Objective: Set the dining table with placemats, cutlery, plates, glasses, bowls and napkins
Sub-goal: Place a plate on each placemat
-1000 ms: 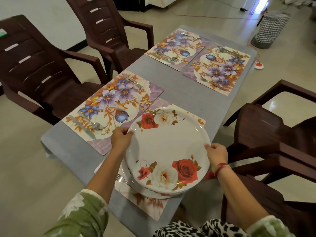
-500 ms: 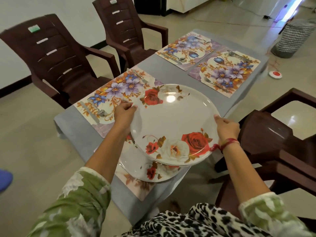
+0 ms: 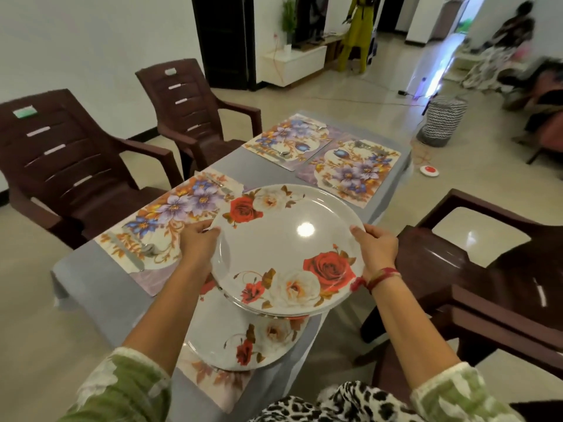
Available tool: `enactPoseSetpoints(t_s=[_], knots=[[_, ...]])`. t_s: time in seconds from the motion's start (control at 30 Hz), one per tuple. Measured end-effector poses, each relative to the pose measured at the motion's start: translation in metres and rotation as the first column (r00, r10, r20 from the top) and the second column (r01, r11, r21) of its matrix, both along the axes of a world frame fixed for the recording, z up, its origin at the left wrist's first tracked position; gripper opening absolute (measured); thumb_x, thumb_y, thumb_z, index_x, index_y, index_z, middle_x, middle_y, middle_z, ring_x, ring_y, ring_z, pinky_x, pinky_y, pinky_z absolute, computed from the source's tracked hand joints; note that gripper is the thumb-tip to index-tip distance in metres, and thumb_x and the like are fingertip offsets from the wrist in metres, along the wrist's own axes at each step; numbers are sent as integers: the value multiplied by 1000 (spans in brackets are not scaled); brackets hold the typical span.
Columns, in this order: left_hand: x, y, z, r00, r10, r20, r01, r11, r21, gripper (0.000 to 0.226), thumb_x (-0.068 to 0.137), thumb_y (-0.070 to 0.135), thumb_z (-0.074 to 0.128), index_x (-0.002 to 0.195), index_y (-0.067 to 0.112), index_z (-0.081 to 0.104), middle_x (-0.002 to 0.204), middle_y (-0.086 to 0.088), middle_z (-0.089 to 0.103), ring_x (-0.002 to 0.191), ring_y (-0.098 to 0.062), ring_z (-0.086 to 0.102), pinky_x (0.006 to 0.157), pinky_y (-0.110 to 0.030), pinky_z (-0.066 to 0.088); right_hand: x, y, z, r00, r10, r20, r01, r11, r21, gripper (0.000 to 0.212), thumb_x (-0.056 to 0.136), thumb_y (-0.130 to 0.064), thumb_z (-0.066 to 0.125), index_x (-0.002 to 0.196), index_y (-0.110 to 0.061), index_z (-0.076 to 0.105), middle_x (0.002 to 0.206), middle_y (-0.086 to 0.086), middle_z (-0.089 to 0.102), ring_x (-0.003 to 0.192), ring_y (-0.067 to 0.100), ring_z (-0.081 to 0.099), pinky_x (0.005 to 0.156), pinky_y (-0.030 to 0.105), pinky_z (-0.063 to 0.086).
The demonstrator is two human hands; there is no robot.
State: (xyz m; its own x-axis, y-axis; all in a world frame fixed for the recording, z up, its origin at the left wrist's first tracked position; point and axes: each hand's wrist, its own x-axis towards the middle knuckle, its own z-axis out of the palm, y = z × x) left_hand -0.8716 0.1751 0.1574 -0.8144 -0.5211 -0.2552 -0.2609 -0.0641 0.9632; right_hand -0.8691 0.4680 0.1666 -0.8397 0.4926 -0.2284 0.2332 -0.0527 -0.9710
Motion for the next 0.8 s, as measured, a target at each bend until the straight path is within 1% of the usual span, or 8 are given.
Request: enactPoseSetpoints(t_s=[0.1,0.23,0.37,0.47,0.57,0.67,0.73,0.8], knots=[[-18,15,3,999,-33,-20,33,999,9,35,89,1,61,123,2,62,119,-11,64,106,-26,60,95,-33,47,-9,15,3,999,-28,-27,27,999,-30,4,81,-14,71,79,-17,70,85,11,71,84,30,68,79,43,57],[-48,39,6,999,-40,-32,39,999,-8,30,89,3,60,118,5,65,110,-6,66,96,-23,59,83,-25,45,-42,34,-2,999,-40,-22,38,998,-55,10,84,-16,69,75,-19,70,78,6,69,80,26,66,79,41,57],[-94,65,-3,1000,1,-4,-2,1000,-30,29,88,9,63,117,12,67,108,1,64,95,-20,59,81,-24,42,-91,57,-20,999,-40,6,40,996,-79,15,85,-12,67,71,-17,69,76,7,67,77,26,64,81,44,54],[-144,98,-14,999,40,17,-39,998,-55,21,88,8,64,107,12,70,101,-2,65,88,-20,58,75,-24,42,-142,85,-40,999,-35,22,37,996,-82,7,86,-12,66,85,-11,72,84,11,70,79,29,66,79,43,56],[-210,147,-30,999,26,21,-24,996,-91,9,87,8,65,89,16,68,93,-5,68,81,-20,61,65,-24,45,-212,130,-61,999,-25,39,28,996,-86,17,85,-13,66,74,-24,71,82,8,71,85,31,67,80,45,57],[-276,193,-41,998,22,61,-15,994,-109,11,86,9,66,93,17,68,94,-5,69,76,-17,62,60,-23,46,-277,174,-75,997,-41,69,44,998,-35,20,85,-14,67,70,-27,68,83,10,71,83,28,67,80,47,56],[-321,222,-46,996,21,87,-10,992,-123,13,85,12,67,96,18,69,93,-1,68,76,-14,62,59,-24,46,-320,202,-79,995,-76,67,78,997,-21,14,83,-14,68,76,-25,70,85,10,71,86,32,67,81,47,56],[-360,247,-51,995,8,96,4,992,-124,18,83,12,68,98,20,70,94,1,68,80,-16,63,65,-26,49,-358,225,-85,991,-109,74,110,994,-7,6,83,-13,69,85,-18,72,88,9,71,89,33,67,81,44,56]])
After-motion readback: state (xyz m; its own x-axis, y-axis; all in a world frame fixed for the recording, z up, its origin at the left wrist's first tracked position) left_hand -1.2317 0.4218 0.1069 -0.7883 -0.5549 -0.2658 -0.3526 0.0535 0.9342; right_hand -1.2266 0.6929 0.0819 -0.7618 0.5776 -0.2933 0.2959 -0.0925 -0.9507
